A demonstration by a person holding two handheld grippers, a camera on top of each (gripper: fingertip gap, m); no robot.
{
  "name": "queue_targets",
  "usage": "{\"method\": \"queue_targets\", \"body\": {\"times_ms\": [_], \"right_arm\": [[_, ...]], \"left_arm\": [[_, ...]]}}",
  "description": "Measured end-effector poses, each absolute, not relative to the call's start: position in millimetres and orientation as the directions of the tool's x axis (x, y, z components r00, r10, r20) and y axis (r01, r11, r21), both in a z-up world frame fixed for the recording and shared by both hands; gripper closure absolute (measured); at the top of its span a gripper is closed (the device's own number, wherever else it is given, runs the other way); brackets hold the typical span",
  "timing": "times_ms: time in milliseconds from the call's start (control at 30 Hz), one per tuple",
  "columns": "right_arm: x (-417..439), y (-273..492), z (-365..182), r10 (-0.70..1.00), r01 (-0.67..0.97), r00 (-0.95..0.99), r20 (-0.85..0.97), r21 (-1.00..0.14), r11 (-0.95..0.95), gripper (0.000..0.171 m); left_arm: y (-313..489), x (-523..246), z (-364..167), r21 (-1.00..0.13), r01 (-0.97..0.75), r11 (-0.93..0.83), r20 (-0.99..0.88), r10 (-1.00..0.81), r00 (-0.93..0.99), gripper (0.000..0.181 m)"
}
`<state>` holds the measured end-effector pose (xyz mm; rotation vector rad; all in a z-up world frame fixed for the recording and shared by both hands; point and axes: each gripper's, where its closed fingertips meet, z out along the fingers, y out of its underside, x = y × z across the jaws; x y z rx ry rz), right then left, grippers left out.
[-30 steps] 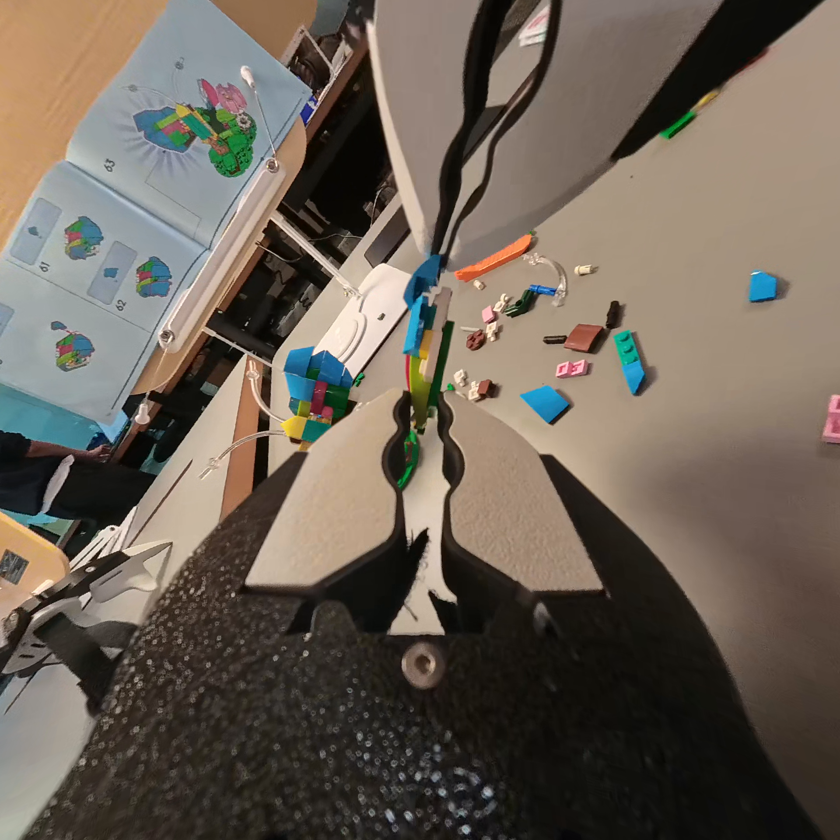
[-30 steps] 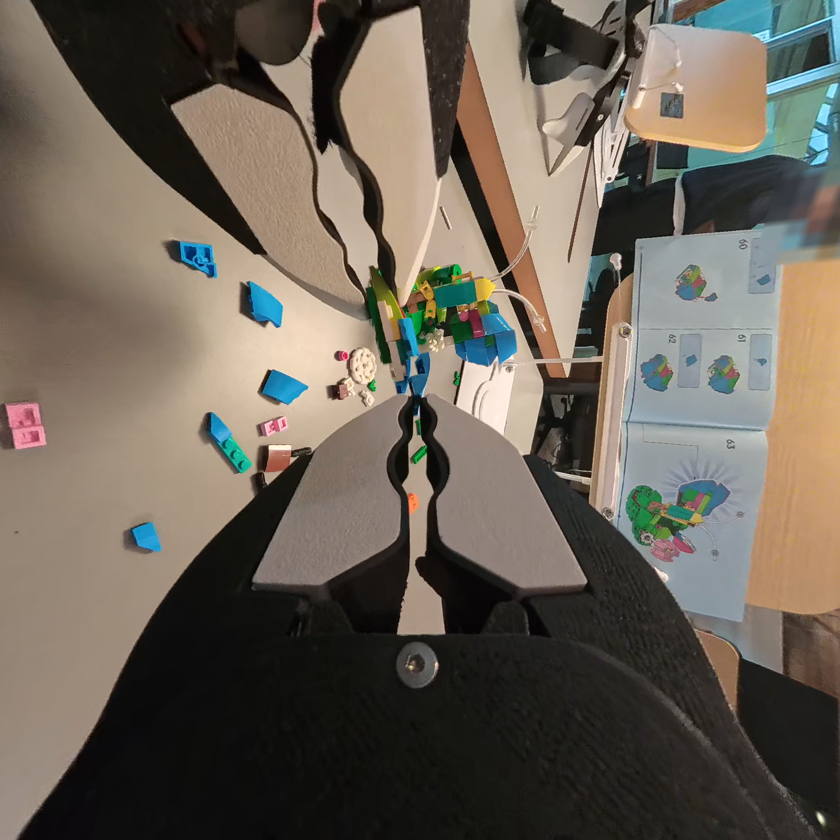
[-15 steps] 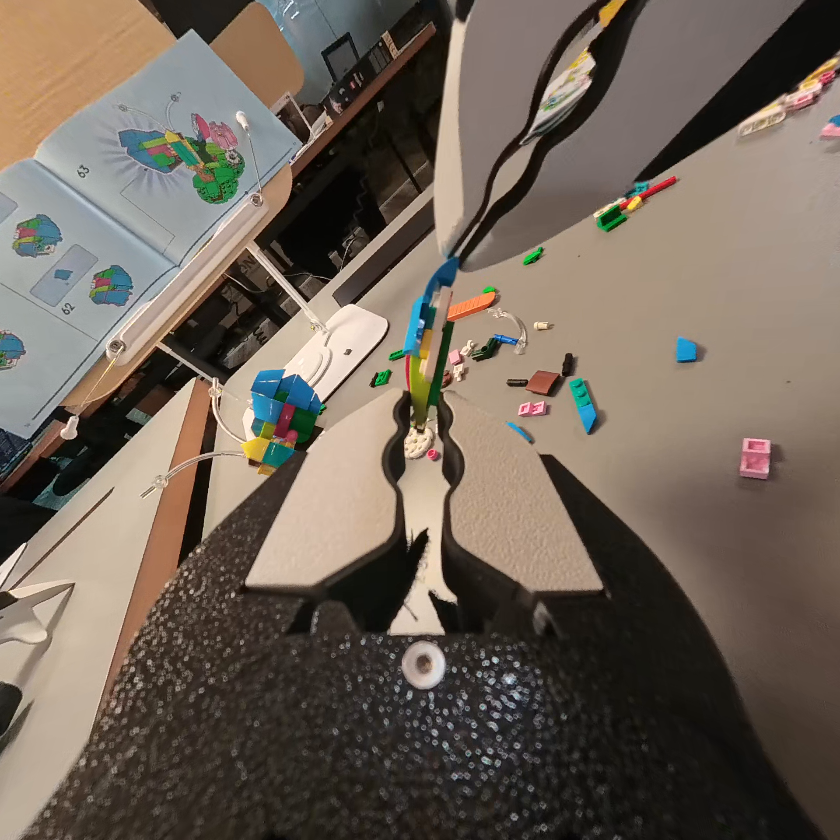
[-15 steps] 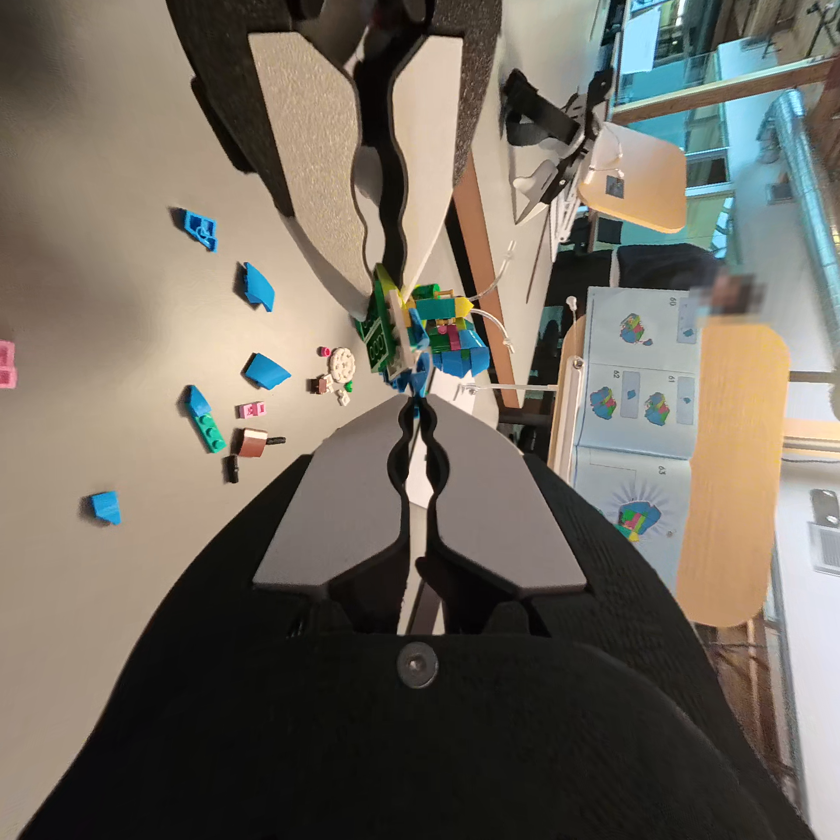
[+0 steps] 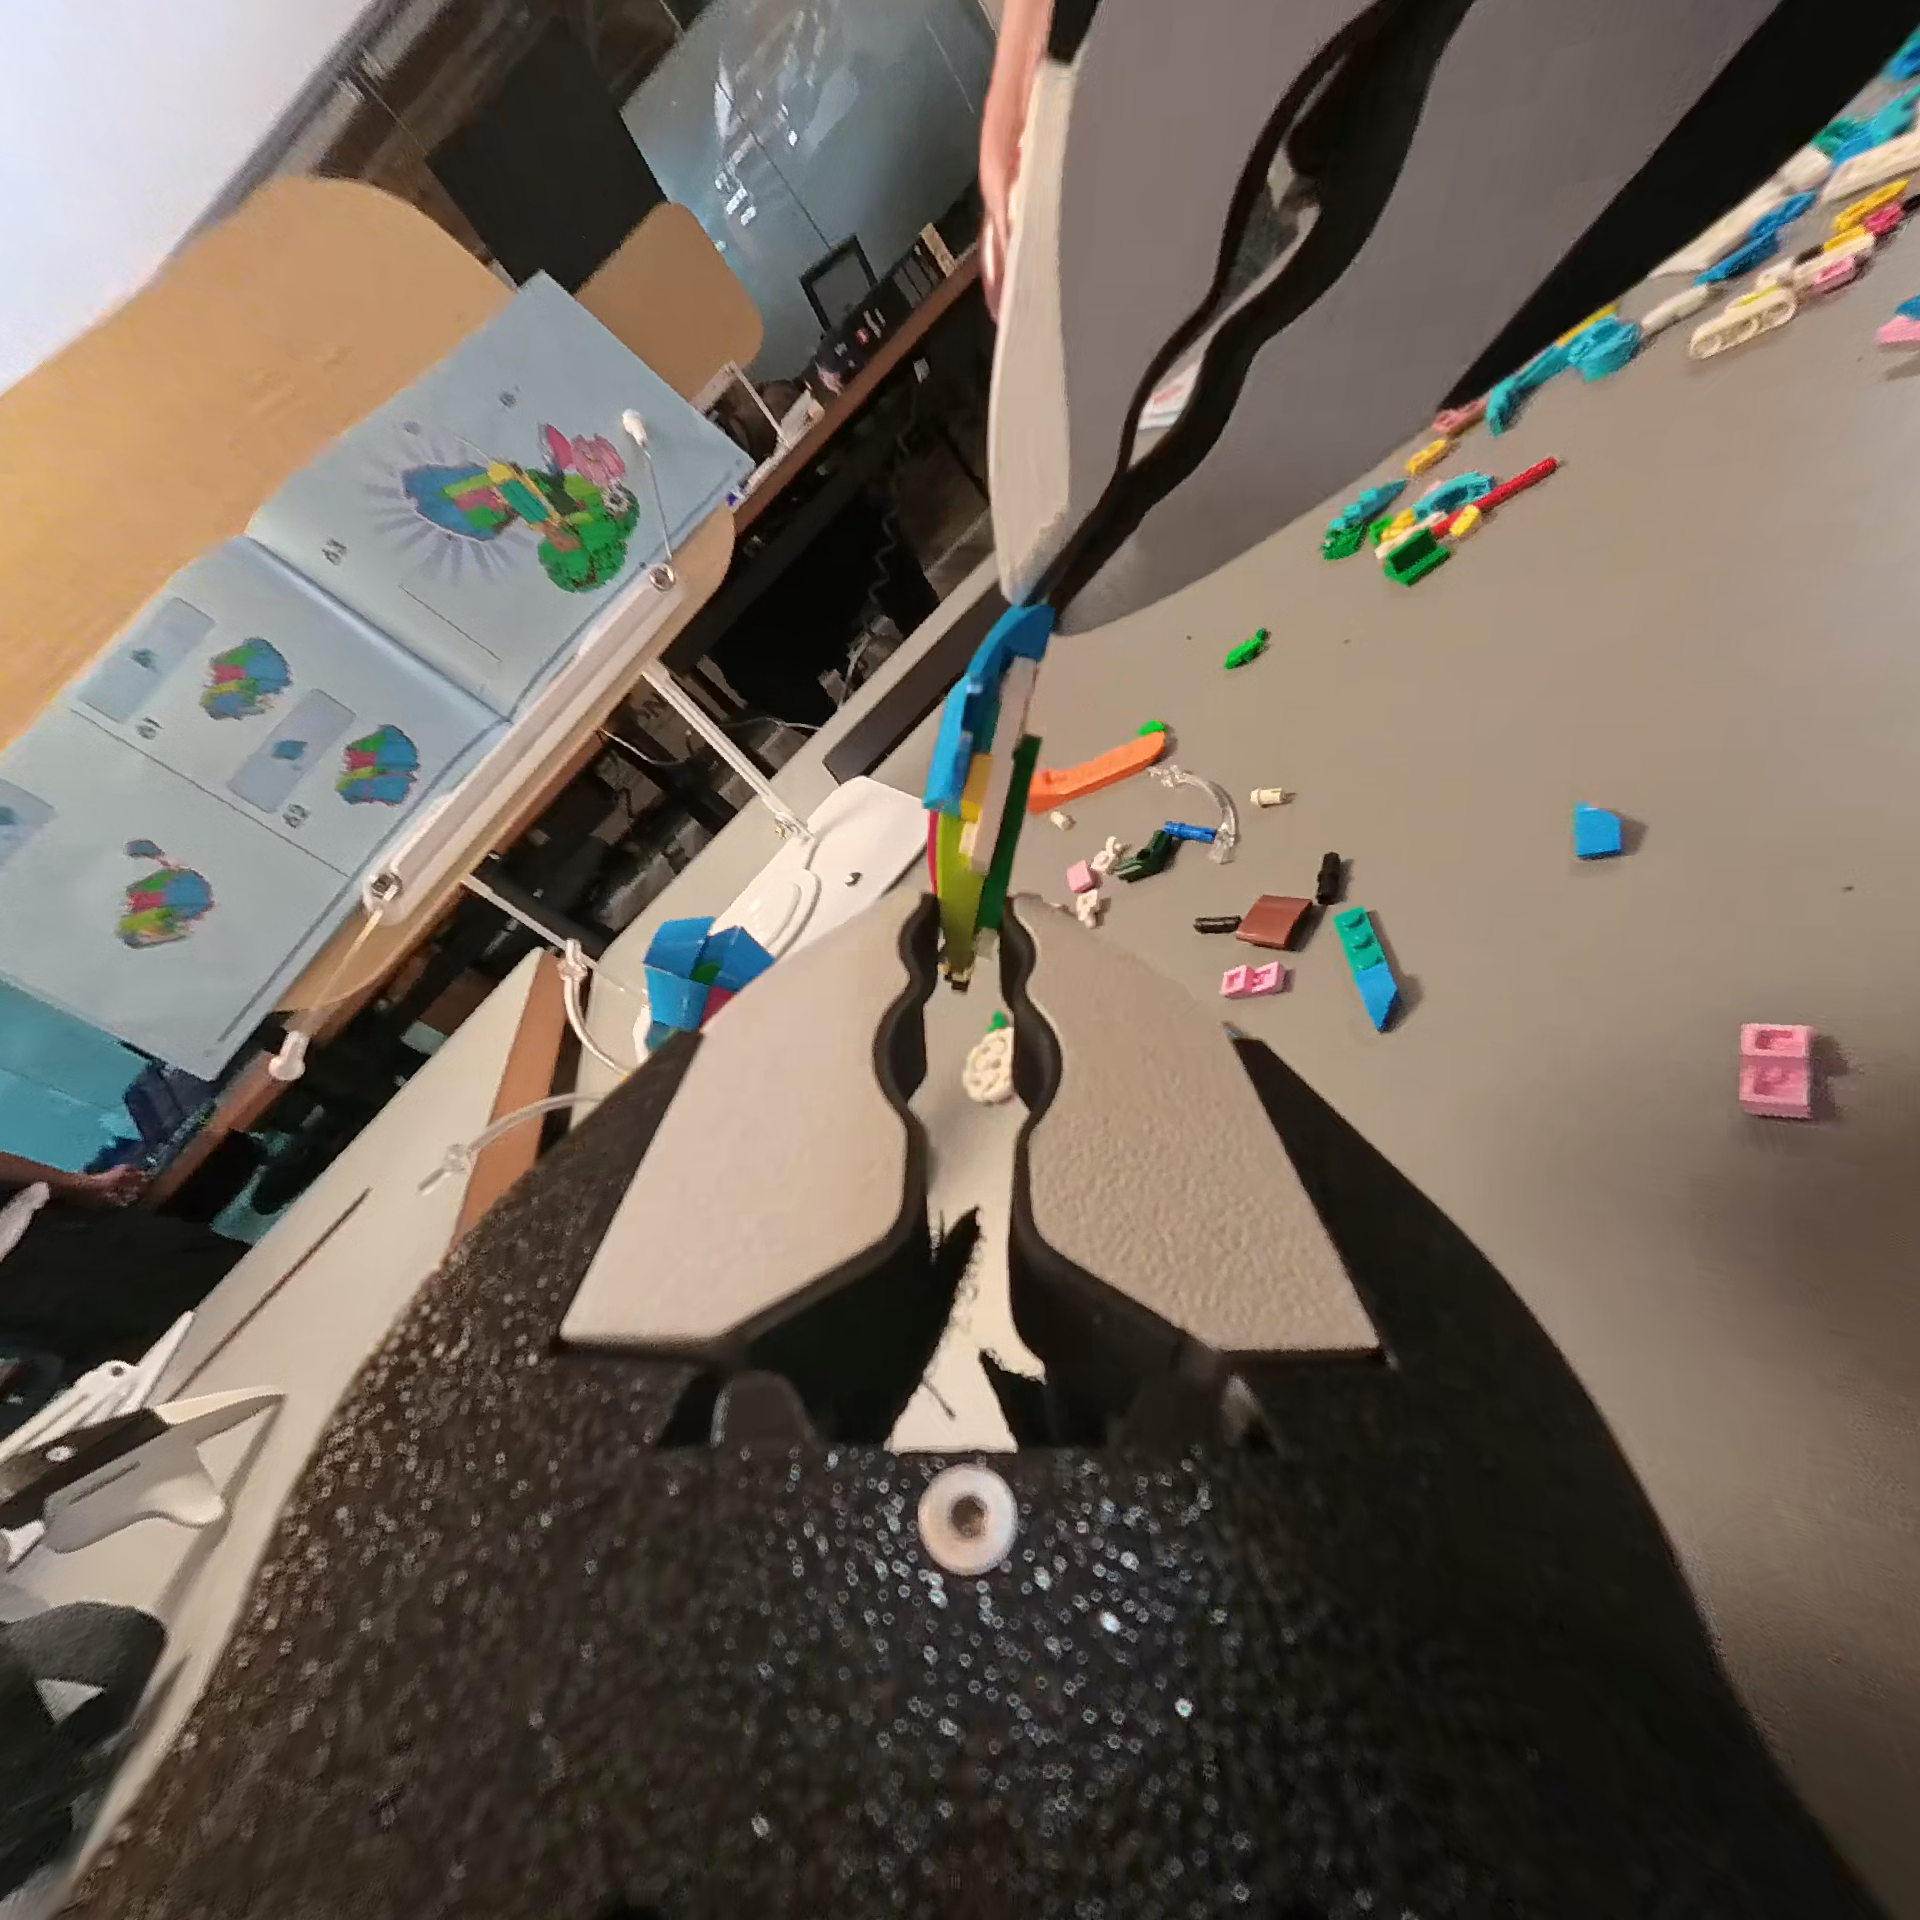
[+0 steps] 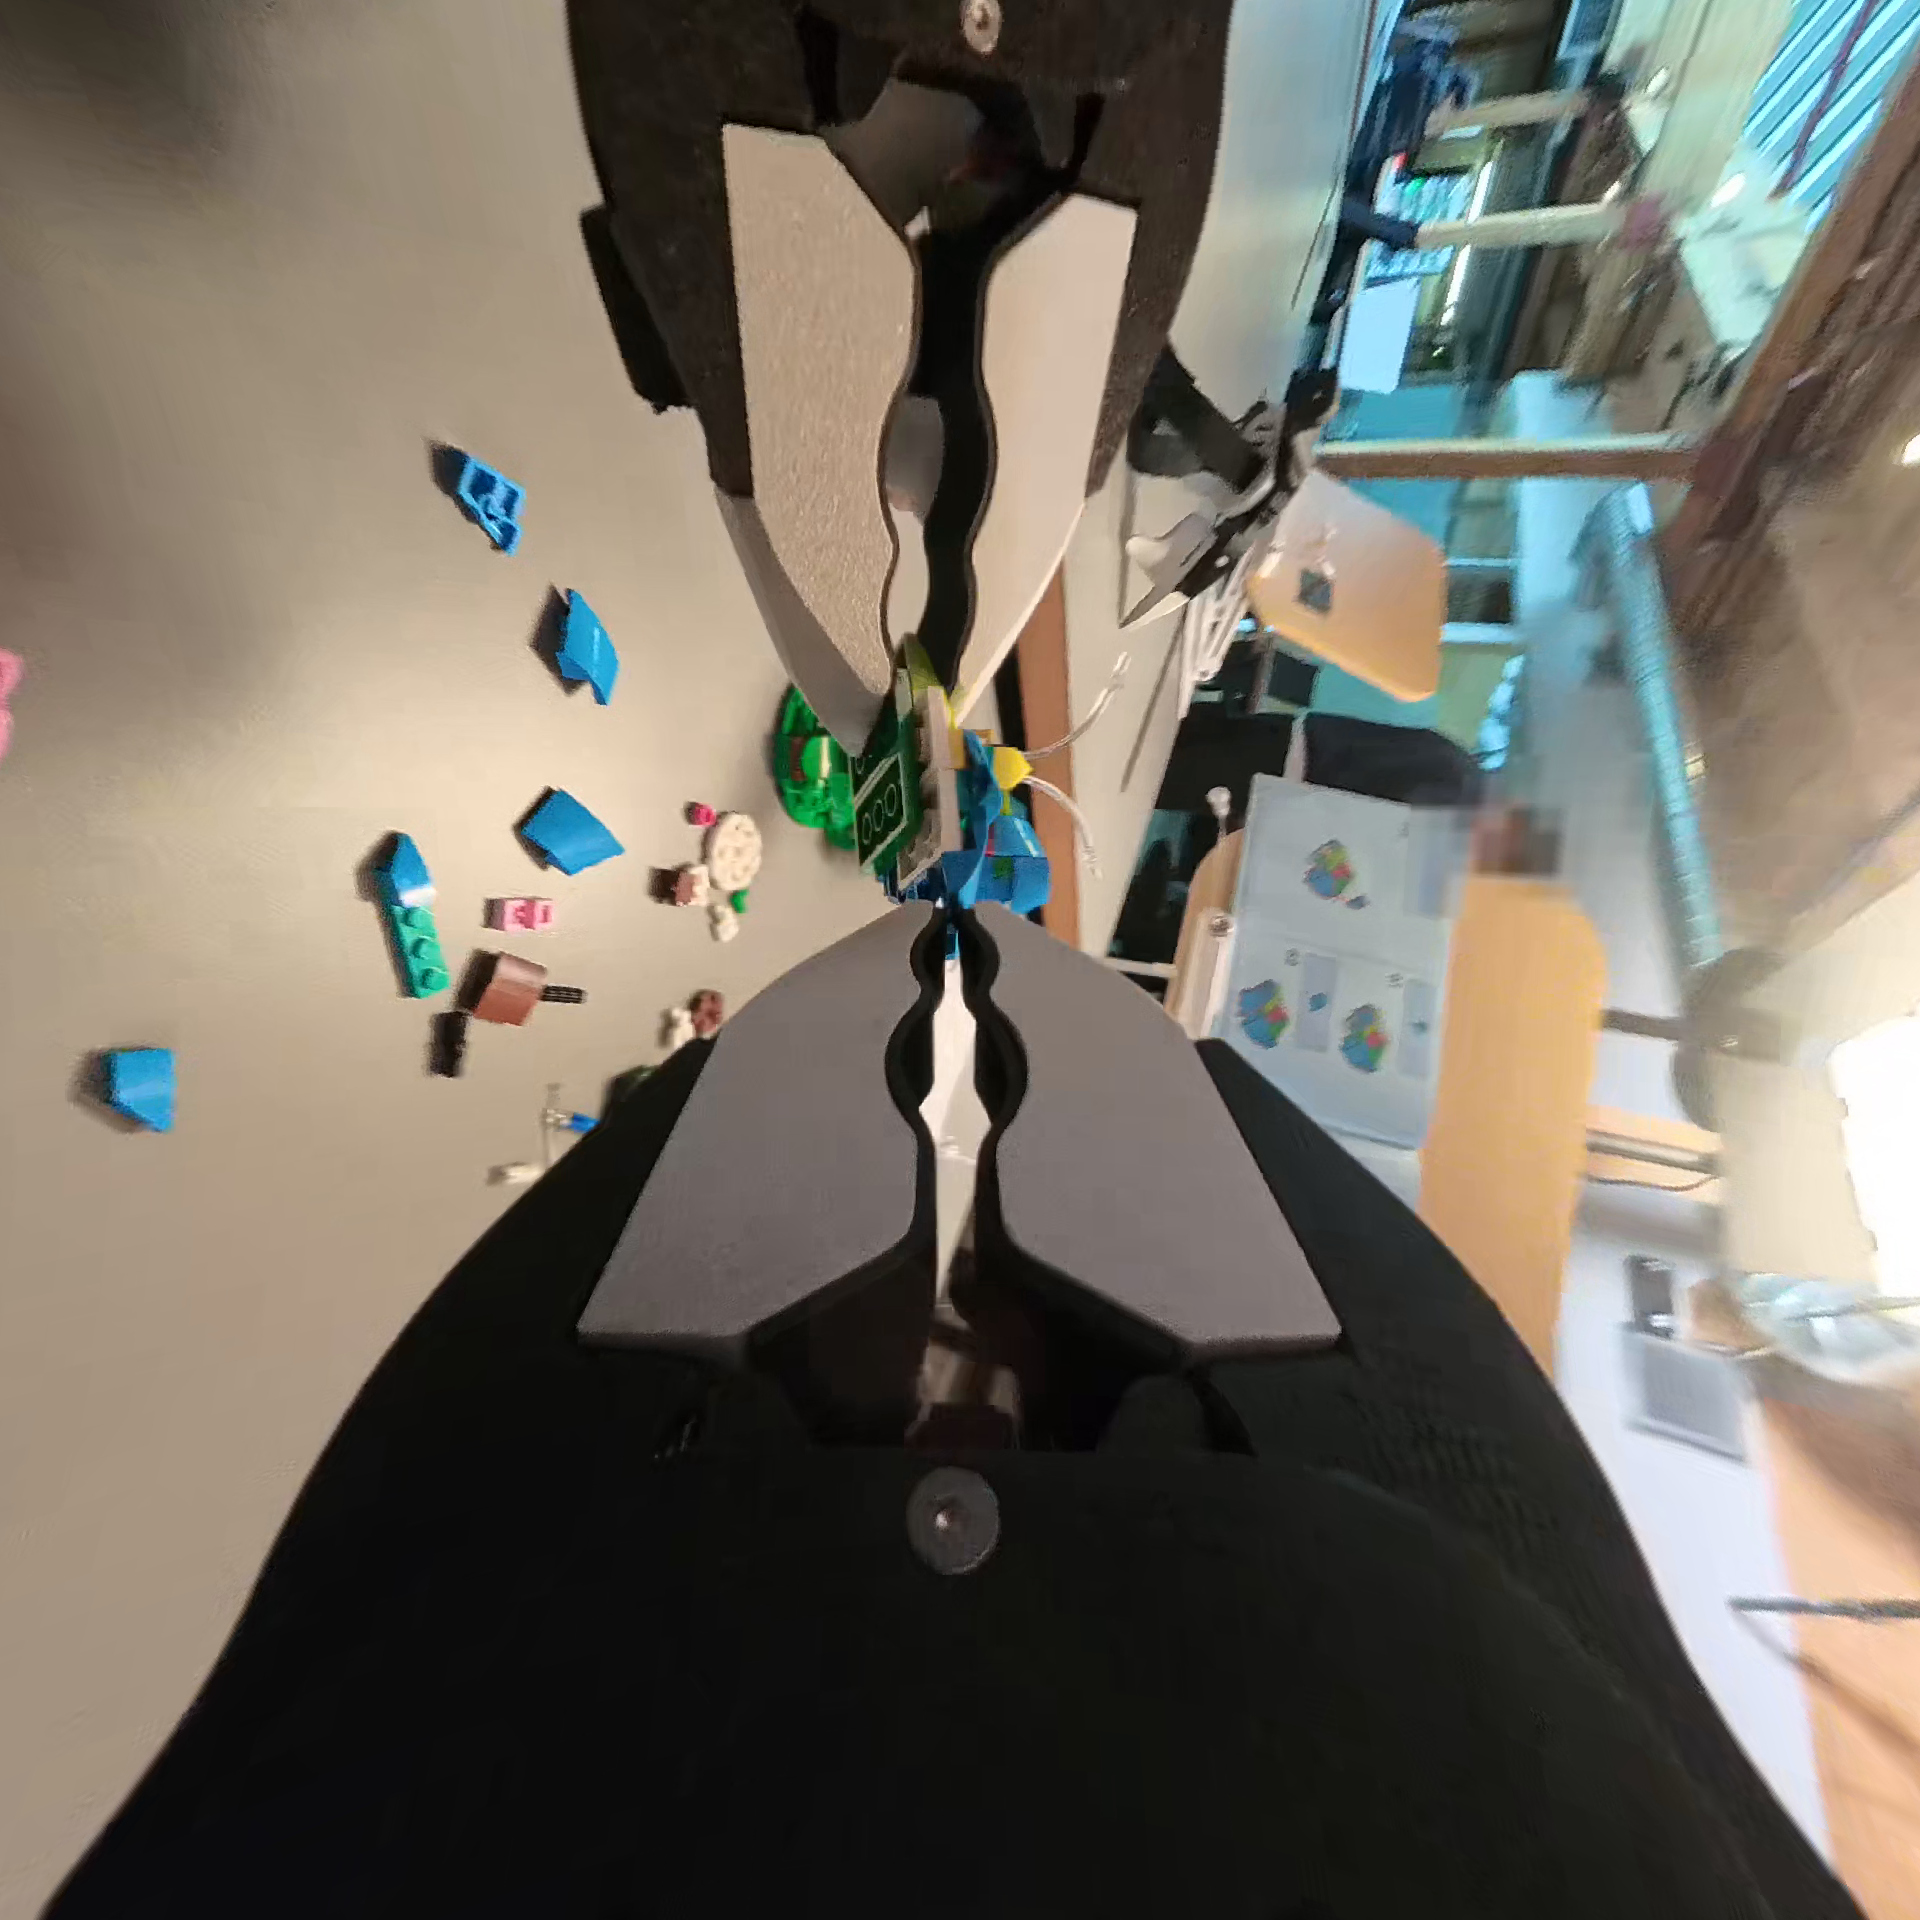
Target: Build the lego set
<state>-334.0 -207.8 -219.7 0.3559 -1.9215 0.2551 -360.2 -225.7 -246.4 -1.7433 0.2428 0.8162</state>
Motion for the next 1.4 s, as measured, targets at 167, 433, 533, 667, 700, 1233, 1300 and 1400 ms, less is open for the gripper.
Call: {"method": "queue_targets", "body": {"times_ms": [167,433,533,667,700,1233,1300,1400], "right_arm": [[-324.4,-213.7,-208.1,-0.188,-0.455,-0.230,0.955,0.065,0.888,0.171],[-308.0,-219.1,-196.4,-0.258,-0.539,-0.059,0.964,0.187,0.822,0.171],[-307.3,-217.5,-196.2,-0.272,-0.530,-0.044,0.961,0.208,0.822,0.171],[-306.5,-217.1,-197.2,-0.292,-0.529,-0.037,0.956,0.229,0.817,0.171],[-306.8,-216.8,-198.0,-0.297,-0.529,-0.041,0.954,0.232,0.817,0.171],[-314.2,-208.3,-209.1,-0.223,-0.513,-0.288,0.931,0.046,0.857,0.170],[-314.4,-208.2,-208.9,-0.227,-0.516,-0.295,0.928,0.046,0.855,0.170],[-314.9,-208.0,-209.5,-0.238,-0.516,-0.299,0.924,0.054,0.855,0.169]], "left_arm": [[-228.9,-354.2,-230.7,-0.684,-0.670,-0.287,-0.729,0.294,0.618,0.171],[-233.2,-346.4,-212.8,-0.503,-0.805,-0.313,-0.844,0.379,0.380,0.171],[-233.1,-344.6,-211.1,-0.475,-0.819,-0.321,-0.856,0.383,0.347,0.171],[-232.0,-343.9,-212.3,-0.488,-0.815,-0.312,-0.852,0.375,0.366,0.171],[-231.3,-344.3,-213.7,-0.499,-0.809,-0.310,-0.848,0.369,0.381,0.171],[-224.0,-348.4,-226.6,-0.593,-0.738,-0.322,-0.802,0.318,0.505,0.171],[-224.1,-348.2,-226.3,-0.592,-0.739,-0.321,-0.803,0.320,0.503,0.171],[-224.1,-348.5,-226.8,-0.591,-0.738,-0.325,-0.803,0.316,0.504,0.171]]}}
